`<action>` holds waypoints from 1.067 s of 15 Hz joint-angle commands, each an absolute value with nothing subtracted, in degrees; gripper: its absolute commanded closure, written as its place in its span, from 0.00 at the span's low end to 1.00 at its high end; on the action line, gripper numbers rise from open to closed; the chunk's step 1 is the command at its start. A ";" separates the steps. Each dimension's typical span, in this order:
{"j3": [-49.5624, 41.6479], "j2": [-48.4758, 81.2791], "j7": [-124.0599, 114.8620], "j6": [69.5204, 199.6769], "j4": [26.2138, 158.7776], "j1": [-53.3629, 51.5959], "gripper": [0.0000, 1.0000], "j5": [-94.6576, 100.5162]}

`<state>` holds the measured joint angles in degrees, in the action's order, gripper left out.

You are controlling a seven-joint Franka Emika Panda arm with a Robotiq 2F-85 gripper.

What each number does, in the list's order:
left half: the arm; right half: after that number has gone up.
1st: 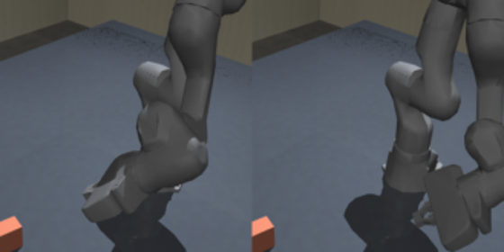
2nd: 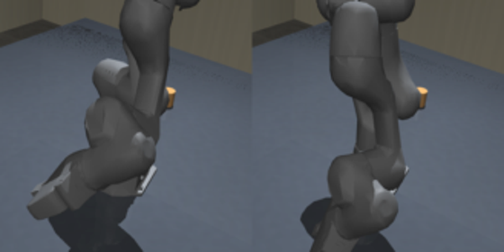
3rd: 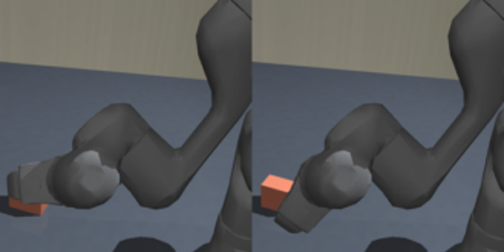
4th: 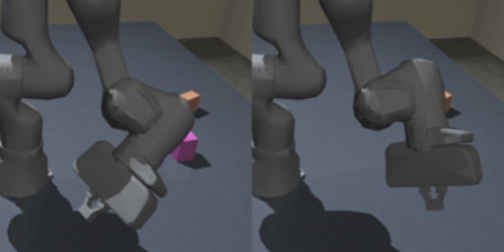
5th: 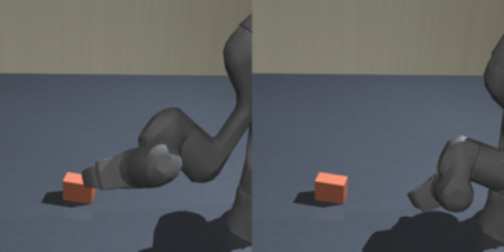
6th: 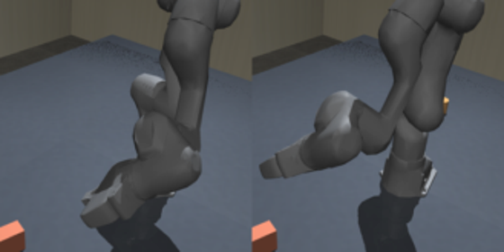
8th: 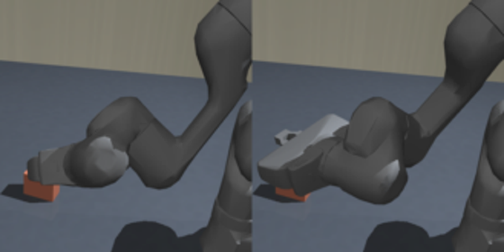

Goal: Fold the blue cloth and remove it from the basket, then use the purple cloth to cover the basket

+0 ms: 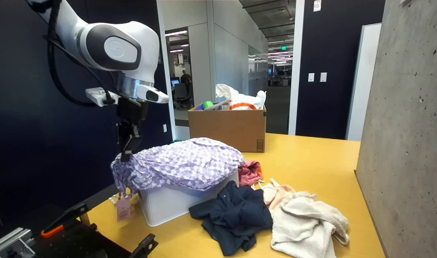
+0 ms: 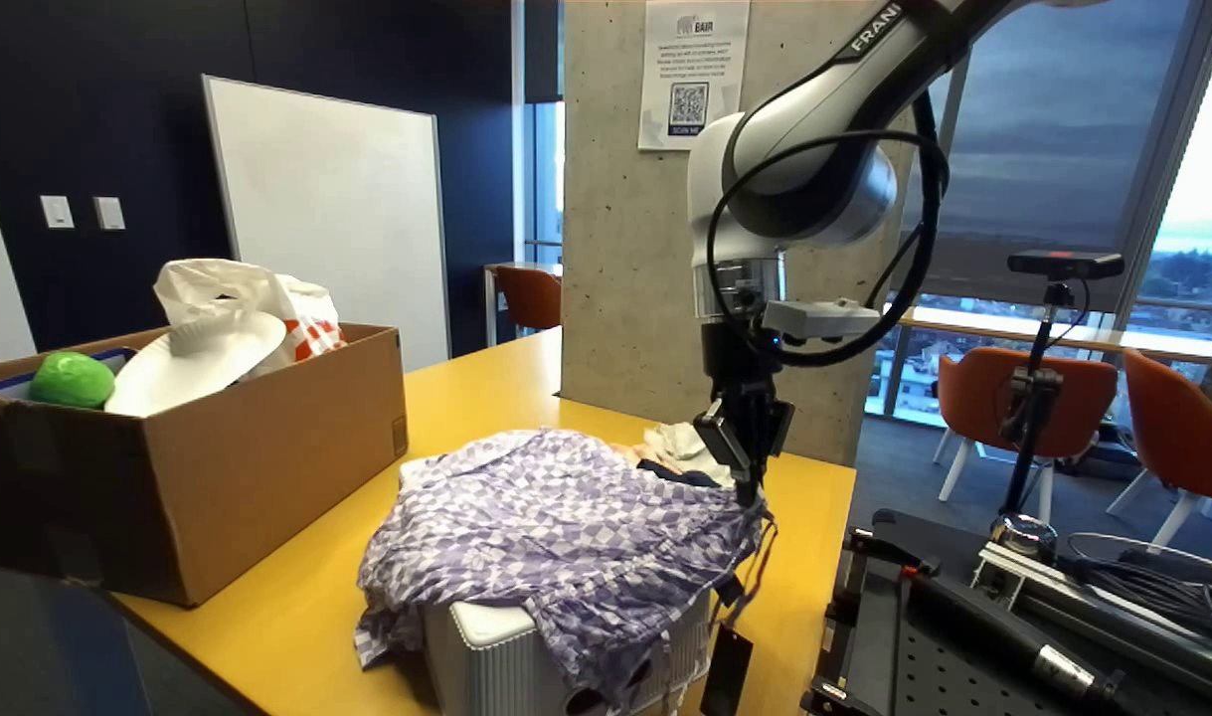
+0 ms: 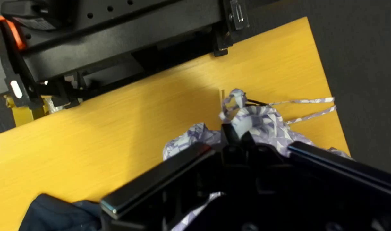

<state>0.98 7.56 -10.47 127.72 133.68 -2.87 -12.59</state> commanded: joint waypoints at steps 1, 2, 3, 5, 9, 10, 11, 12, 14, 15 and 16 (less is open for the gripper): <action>2.04 9.81 -8.83 123.40 131.71 -2.61 0.99 -14.87; 2.16 10.34 -8.98 123.02 131.40 -2.63 0.96 -14.89; 2.09 10.65 -9.57 123.20 131.22 -2.62 0.71 -14.29; 1.79 10.67 -9.50 123.53 130.84 -2.22 0.66 -14.20; 0.78 10.50 -9.66 123.97 128.12 -1.27 0.37 -13.45; 0.51 10.86 -9.76 123.91 126.97 -0.98 0.30 -13.21; 0.18 11.35 -9.85 124.12 125.47 -0.67 0.22 -12.75; -0.14 11.84 -10.02 124.20 124.11 -0.44 0.16 -12.43; -0.77 13.55 -10.29 124.03 120.13 -0.04 0.01 -11.57; -0.98 14.54 -10.51 124.20 118.29 0.05 0.00 -11.04; -1.20 15.37 -10.59 123.96 116.43 0.16 0.00 -10.41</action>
<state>-0.60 12.04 -10.06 125.22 122.51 -0.21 -12.46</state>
